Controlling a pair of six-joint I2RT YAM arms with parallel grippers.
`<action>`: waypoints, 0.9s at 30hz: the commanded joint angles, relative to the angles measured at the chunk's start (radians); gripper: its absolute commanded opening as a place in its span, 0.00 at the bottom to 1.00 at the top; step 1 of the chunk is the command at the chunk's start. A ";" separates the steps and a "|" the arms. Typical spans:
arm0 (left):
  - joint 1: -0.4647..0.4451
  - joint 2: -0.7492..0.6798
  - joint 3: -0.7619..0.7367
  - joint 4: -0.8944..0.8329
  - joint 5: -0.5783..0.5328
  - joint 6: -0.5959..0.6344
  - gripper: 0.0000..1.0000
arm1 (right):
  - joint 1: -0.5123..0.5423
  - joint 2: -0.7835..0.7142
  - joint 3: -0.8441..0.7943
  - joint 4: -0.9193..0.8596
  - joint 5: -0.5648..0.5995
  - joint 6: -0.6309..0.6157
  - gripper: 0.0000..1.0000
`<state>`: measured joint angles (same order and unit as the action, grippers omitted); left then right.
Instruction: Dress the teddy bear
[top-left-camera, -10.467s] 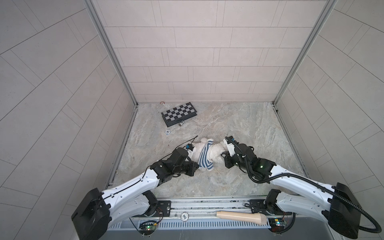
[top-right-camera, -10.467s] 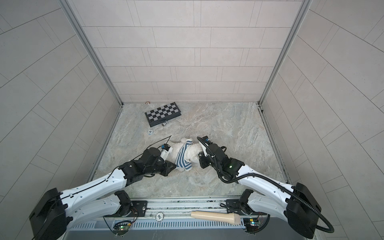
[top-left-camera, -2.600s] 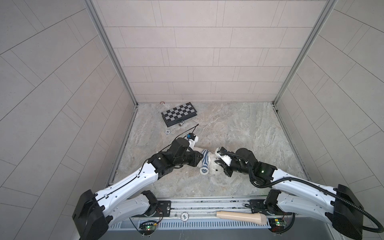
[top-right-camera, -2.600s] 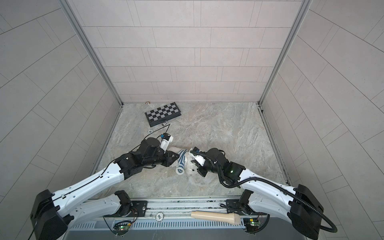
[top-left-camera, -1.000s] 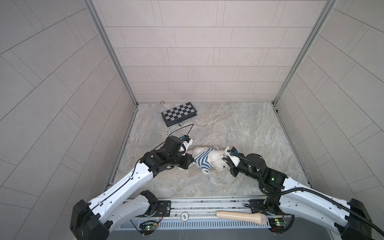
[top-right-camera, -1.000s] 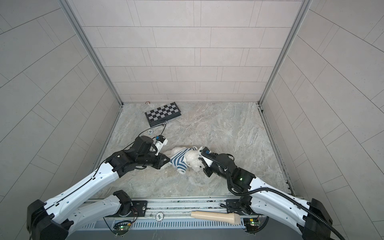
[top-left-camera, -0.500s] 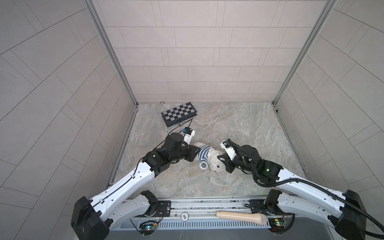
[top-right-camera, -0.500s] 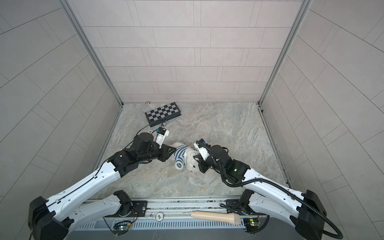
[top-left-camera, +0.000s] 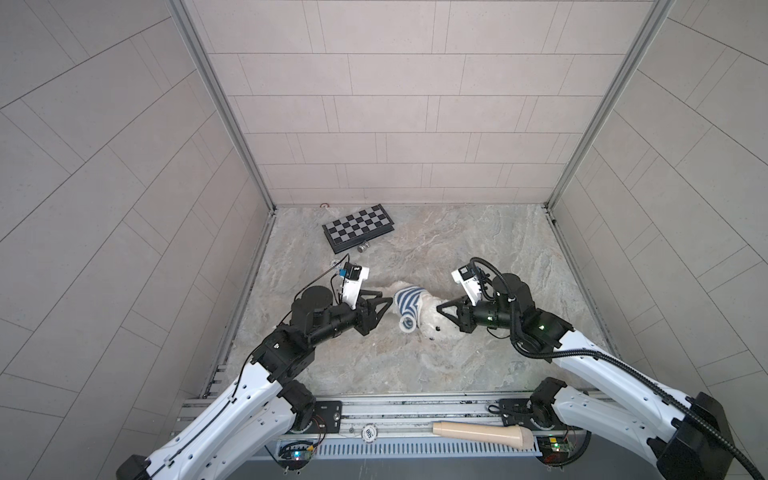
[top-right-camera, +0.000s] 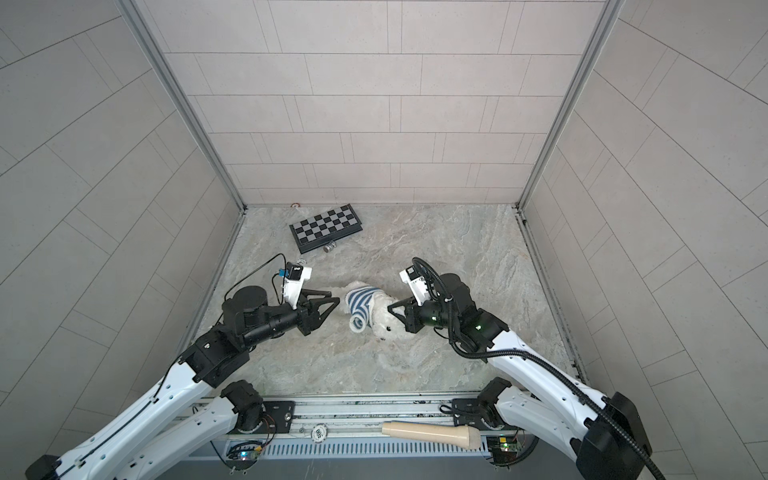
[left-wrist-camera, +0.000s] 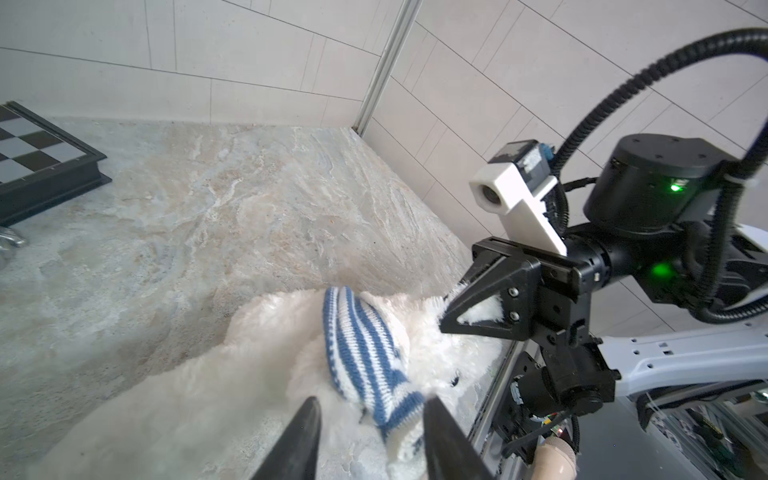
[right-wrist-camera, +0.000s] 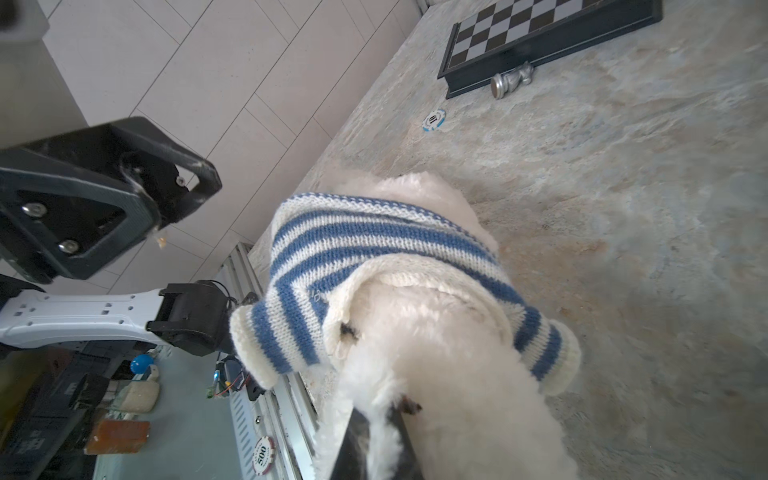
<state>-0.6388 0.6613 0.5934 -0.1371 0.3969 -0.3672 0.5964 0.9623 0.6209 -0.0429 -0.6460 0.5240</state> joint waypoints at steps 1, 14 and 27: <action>0.004 -0.014 -0.063 0.050 0.031 -0.002 0.32 | -0.015 0.028 0.004 0.150 -0.125 0.057 0.00; -0.002 0.012 -0.286 0.314 -0.037 -0.110 0.29 | -0.087 0.225 -0.009 0.320 -0.254 0.108 0.00; -0.079 0.228 -0.271 0.442 -0.127 -0.052 0.30 | -0.106 0.319 -0.007 0.384 -0.308 0.127 0.00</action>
<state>-0.6937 0.8650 0.3012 0.2386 0.3023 -0.4458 0.4923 1.2903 0.5949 0.2863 -0.9188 0.6407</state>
